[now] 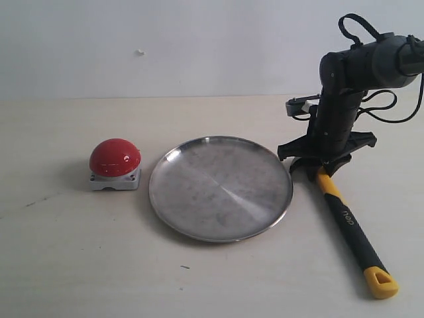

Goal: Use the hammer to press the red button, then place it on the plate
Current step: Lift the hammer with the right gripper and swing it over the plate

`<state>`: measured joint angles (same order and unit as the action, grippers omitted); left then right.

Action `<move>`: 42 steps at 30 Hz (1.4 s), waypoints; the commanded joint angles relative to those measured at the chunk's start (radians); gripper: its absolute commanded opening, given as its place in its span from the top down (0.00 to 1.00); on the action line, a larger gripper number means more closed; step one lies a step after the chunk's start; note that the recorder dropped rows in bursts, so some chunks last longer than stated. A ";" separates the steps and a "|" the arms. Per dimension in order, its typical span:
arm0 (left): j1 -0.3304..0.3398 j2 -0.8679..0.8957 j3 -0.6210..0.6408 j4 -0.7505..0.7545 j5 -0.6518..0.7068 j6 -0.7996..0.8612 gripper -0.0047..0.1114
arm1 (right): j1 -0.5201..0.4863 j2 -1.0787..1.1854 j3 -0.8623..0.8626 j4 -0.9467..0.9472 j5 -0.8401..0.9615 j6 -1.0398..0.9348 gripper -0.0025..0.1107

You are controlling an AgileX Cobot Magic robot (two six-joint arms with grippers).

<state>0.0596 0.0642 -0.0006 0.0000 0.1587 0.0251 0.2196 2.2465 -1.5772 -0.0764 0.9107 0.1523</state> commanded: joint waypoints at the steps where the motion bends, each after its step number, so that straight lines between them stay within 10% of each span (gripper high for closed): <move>1: 0.002 -0.008 0.001 0.000 -0.004 -0.002 0.96 | 0.001 0.008 0.001 -0.011 -0.002 0.013 0.98; 20: 0.002 -0.008 0.001 0.000 -0.004 -0.002 0.96 | 0.001 -0.412 0.086 0.000 -0.374 0.102 0.98; 29: 0.002 -0.008 0.001 0.000 -0.004 -0.002 0.96 | 0.001 -0.657 0.637 0.127 -1.123 0.162 0.98; 42: 0.002 -0.008 0.001 0.000 -0.004 -0.002 0.96 | 0.001 -0.655 0.720 -0.697 -1.601 1.073 0.98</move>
<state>0.0596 0.0642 -0.0006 0.0000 0.1587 0.0251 0.2217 1.6096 -0.8462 -0.7140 -0.5845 1.1473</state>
